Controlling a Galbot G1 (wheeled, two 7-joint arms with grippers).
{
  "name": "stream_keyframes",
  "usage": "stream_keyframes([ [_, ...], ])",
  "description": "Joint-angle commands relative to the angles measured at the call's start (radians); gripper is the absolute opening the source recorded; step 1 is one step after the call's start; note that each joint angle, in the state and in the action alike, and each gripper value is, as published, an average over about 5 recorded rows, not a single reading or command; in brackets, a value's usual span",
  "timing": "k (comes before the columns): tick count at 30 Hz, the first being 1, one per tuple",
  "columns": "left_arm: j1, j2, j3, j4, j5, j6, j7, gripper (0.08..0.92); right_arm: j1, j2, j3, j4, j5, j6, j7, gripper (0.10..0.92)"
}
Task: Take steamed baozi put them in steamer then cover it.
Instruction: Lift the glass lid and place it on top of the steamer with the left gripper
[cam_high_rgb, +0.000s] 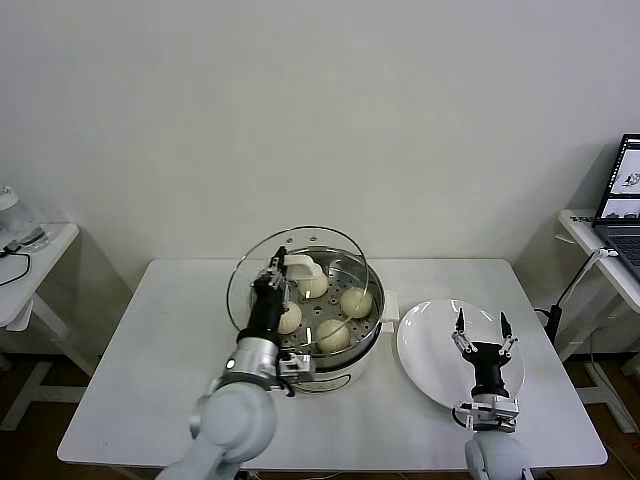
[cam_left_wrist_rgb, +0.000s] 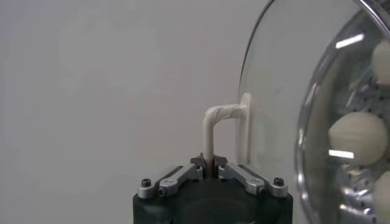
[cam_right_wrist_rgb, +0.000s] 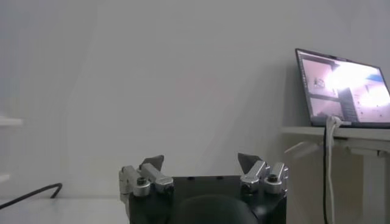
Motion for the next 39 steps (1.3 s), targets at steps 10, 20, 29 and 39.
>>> stream_keyframes([
  [10, -0.068, -0.124, 0.095, 0.178, 0.191, 0.065, 0.072, 0.190, 0.014, 0.010, 0.002, -0.014, -0.012, -0.005, -0.004, 0.823],
  [20, -0.062, -0.139, 0.101, 0.199, 0.234, 0.049, 0.064, 0.190, 0.020, 0.013, 0.000, -0.021, -0.015, -0.005, -0.006, 0.823],
  [29, -0.059, -0.142, 0.096, 0.223, 0.275, 0.030, 0.063, 0.190, 0.020, 0.014, 0.003, -0.023, -0.017, -0.003, -0.007, 0.823],
  [39, -0.066, -0.153, 0.085, 0.258, 0.284, 0.014, 0.060, 0.190, 0.022, 0.014, 0.003, -0.025, -0.019, -0.001, -0.008, 0.823],
])
